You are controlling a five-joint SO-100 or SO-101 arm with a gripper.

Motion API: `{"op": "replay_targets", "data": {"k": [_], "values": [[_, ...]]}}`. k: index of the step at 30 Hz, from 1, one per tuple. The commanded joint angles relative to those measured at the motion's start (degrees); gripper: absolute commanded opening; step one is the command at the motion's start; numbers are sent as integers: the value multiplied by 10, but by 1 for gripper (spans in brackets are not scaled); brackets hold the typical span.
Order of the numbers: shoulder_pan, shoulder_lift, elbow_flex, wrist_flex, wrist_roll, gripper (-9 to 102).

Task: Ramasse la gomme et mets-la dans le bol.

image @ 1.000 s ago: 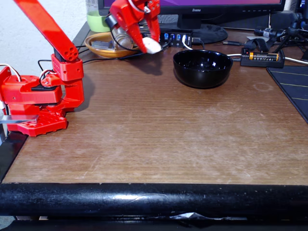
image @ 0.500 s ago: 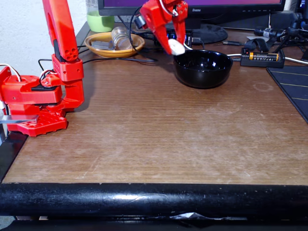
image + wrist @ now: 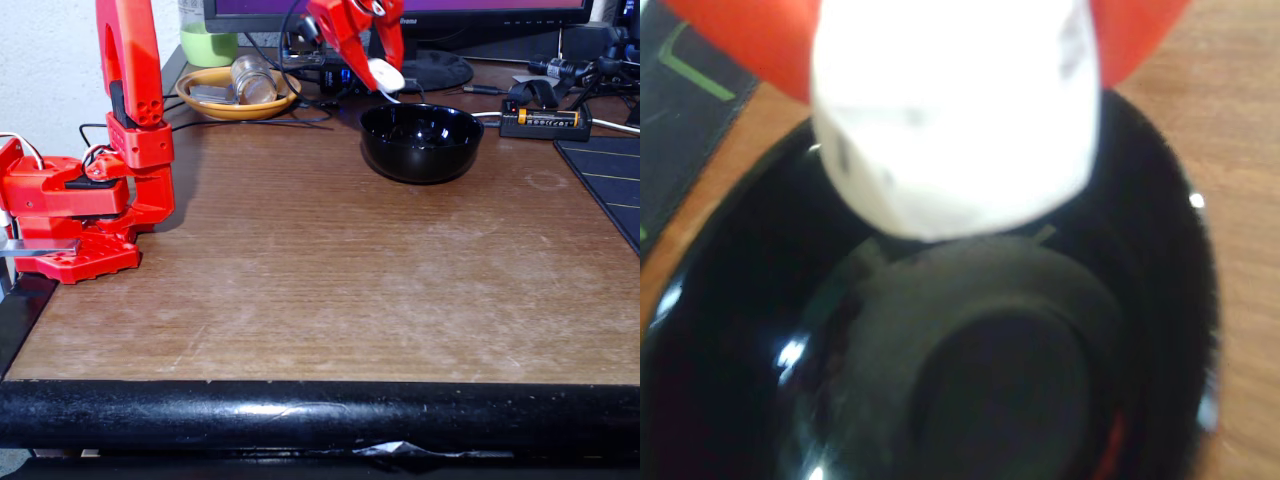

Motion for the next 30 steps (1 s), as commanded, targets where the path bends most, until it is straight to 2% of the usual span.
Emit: {"op": "replay_targets", "data": {"k": [1,11,30], "values": [[15,-8,-70,-25,1,-5],[39,-115,-248,34,-10,-5],[63,-244,-340,51,-39,-5]]}}
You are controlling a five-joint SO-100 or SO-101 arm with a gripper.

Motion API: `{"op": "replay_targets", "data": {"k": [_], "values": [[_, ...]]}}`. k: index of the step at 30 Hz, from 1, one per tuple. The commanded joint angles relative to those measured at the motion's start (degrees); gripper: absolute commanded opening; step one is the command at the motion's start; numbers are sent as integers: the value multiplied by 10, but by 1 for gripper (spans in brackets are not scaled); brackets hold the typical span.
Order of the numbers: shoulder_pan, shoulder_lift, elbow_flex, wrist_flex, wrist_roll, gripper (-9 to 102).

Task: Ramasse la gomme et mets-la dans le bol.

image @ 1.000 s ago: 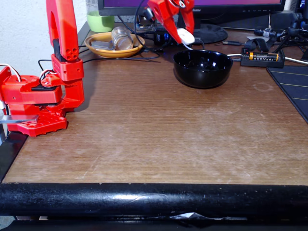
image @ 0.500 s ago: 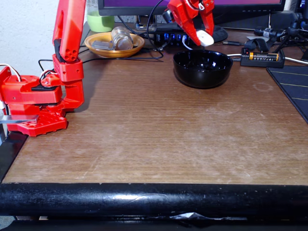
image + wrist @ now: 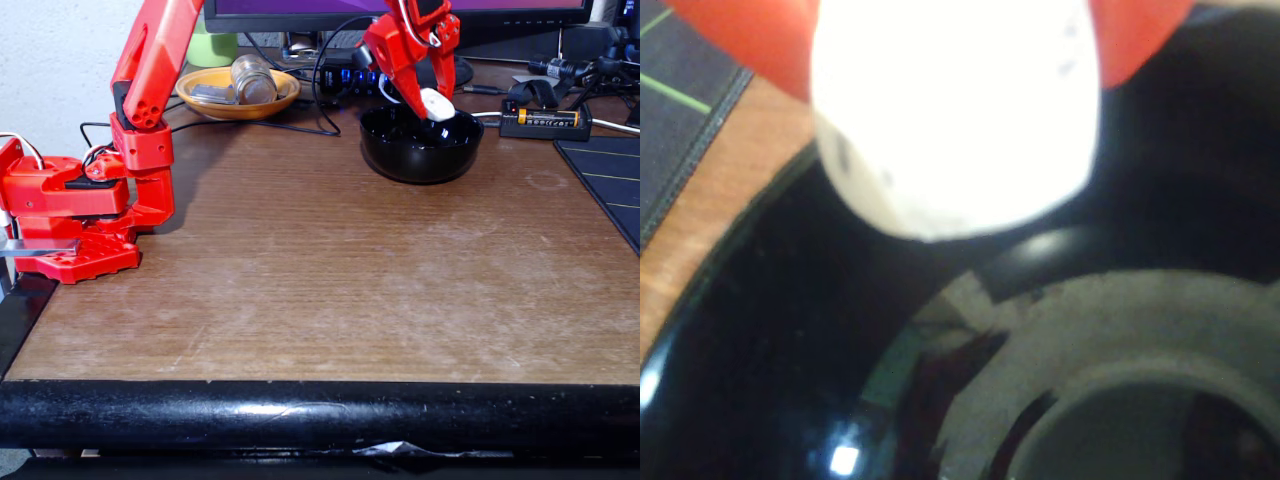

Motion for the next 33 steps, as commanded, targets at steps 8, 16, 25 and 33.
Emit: {"op": "replay_targets", "data": {"k": [8,16,25,33], "values": [[10,-12,-64,-10,-18,-4],[8,-64,-174,18,-11,-3],[-1,-94,-222,35,-19,-2],[-25,-124,-265,67,-23,-2]]}}
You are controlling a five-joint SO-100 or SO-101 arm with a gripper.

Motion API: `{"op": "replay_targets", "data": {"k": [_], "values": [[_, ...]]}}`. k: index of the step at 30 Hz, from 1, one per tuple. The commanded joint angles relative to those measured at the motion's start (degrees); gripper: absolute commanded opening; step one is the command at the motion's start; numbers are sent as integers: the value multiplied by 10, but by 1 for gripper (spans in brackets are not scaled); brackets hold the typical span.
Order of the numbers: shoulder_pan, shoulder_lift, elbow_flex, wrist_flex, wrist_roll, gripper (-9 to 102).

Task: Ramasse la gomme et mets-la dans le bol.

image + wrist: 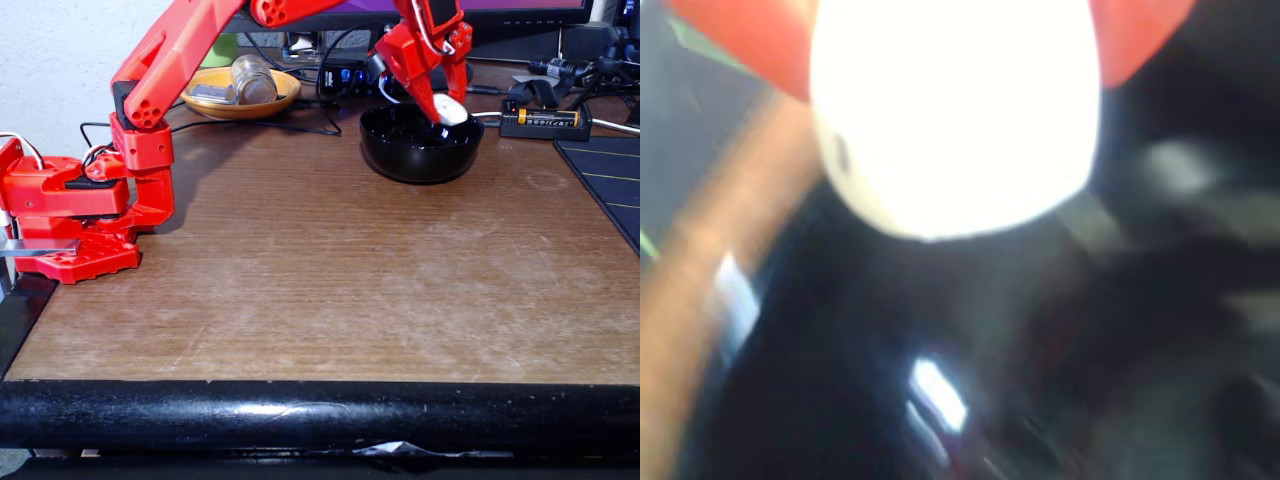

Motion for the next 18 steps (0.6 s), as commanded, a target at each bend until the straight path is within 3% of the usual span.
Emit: {"op": "replay_targets", "data": {"k": [1,11,15,18], "values": [[-15,18,-62,14,-8,-2],[-18,15,-59,16,-13,-1],[-16,21,-55,19,-17,19],[-15,27,-50,23,-22,22]]}}
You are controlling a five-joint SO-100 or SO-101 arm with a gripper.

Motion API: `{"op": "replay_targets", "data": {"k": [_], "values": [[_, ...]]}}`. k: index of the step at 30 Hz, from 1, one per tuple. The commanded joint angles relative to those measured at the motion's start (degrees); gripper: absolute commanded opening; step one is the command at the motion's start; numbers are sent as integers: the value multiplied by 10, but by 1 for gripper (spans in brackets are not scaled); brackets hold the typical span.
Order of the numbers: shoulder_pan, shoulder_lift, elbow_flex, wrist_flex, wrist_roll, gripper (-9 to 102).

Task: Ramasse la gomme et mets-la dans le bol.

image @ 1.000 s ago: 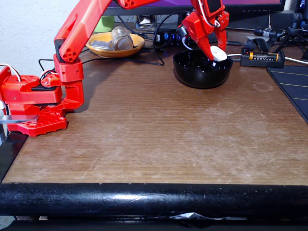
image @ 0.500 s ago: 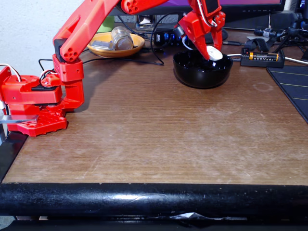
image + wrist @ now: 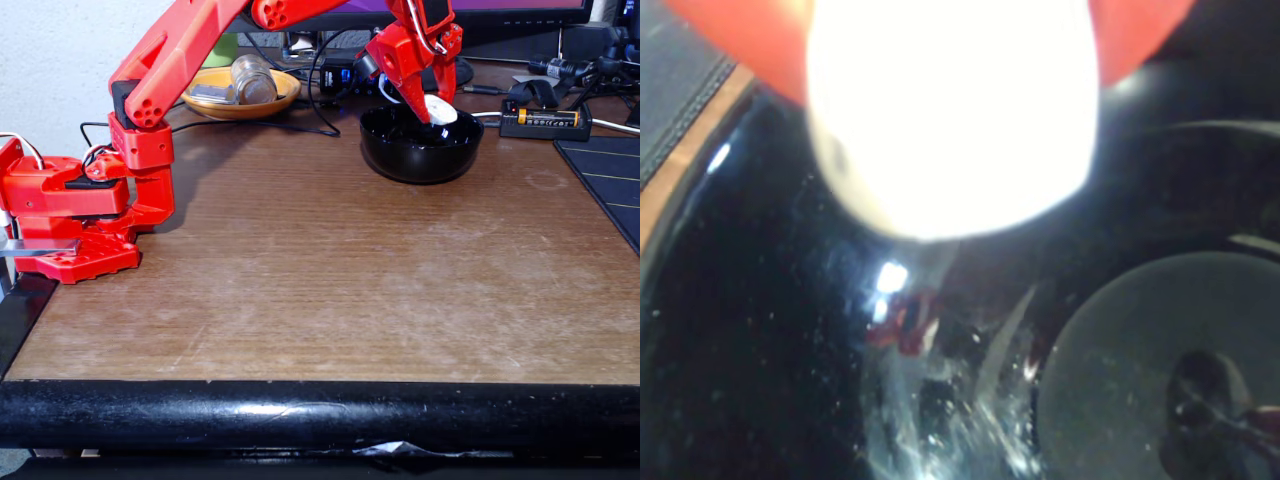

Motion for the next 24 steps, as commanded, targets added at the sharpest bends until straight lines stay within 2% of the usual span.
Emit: {"op": "replay_targets", "data": {"k": [1,4,6,7,16,24], "values": [[3,40,-30,6,-8,19],[4,45,-24,8,-16,12],[4,51,-17,5,-17,-3],[4,51,-16,9,-18,-6],[0,98,-5,61,-12,-6],[4,178,-2,155,-13,-6]]}}
